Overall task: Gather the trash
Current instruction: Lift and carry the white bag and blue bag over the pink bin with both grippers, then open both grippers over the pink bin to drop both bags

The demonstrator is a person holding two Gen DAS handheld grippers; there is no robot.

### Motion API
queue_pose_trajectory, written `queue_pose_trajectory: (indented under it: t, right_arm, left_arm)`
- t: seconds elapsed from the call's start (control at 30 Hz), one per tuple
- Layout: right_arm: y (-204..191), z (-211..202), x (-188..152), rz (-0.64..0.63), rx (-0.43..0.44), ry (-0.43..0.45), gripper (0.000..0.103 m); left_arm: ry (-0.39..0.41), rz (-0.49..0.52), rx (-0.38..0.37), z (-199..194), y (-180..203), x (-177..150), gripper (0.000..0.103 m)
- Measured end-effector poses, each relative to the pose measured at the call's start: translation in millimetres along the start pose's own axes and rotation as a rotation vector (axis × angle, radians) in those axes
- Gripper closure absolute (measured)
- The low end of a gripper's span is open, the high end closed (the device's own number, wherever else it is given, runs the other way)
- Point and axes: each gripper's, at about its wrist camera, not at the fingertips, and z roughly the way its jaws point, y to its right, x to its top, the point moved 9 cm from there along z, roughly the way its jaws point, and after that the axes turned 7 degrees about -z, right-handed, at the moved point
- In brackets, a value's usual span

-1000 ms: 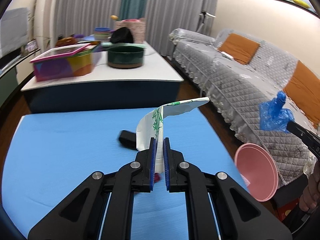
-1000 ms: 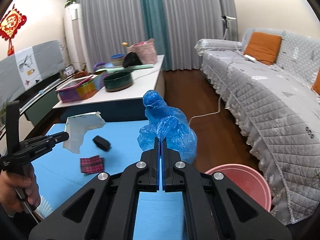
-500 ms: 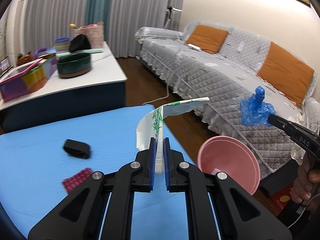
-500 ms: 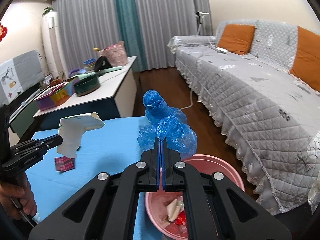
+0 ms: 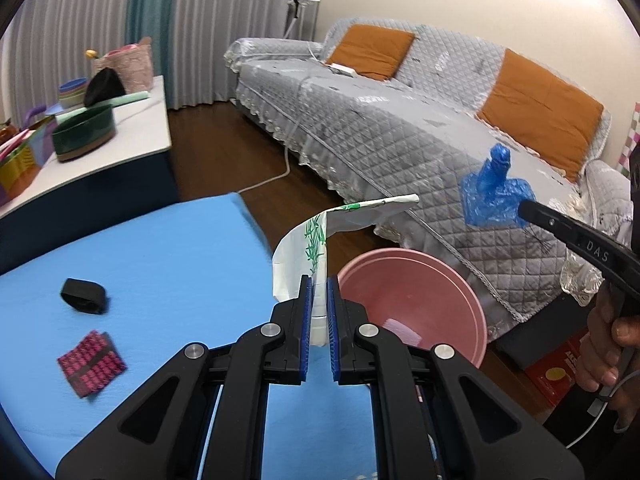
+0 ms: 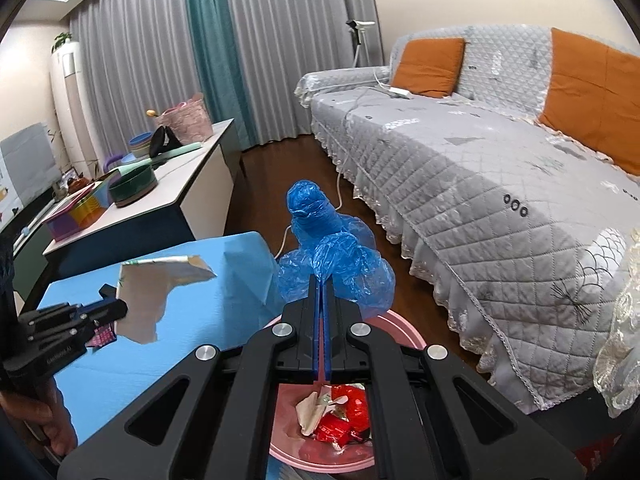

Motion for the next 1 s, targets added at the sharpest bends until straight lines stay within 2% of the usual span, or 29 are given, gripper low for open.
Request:
queue_pose_trajectory:
  t: [0.33,0.8,0.87,0.9,0.93,0.97,1.0]
  right_arm:
    - [9.2,-1.7,-0.7,0.008,-0.005,0.003,0.102]
    - [14.8,2.5,-3.1,0.013,-0.005,-0.01,0.101]
    - [17.4,5.4,-4.6,0.019,-0.015,-0.018,0.097]
    - [19.4,7.1,-5.7,0.023,-0.024,-0.026,0.095]
    - [21.6,9.2,-7.0,0.028,-0.032,-0.034,0.082]
    - [26.0,10.1,-8.1,0.041,-0.046,-0.036,0.068]
    - [28.1,10.9,-8.7,0.046,-0.052,-0.036,0.063]
  left_arm:
    - [-0.048,0.051,-0.035,21.4,39.6,-13.7,0.095]
    - [-0.098,0.058,-0.07,43.2,69.1,-20.3,0.095]
    - [-0.134,0.048,-0.093,49.4,69.8,-24.5,0.093]
    - [-0.155,0.042,-0.093,54.0,68.7,-27.3,0.086]
    - [-0.156,0.038,-0.081,55.6,66.4,-28.3,0.077]
    - [-0.149,0.032,-0.069,55.9,61.9,-28.2,0.073]
    - [-0.149,0.028,-0.07,55.9,59.8,-28.7,0.071]
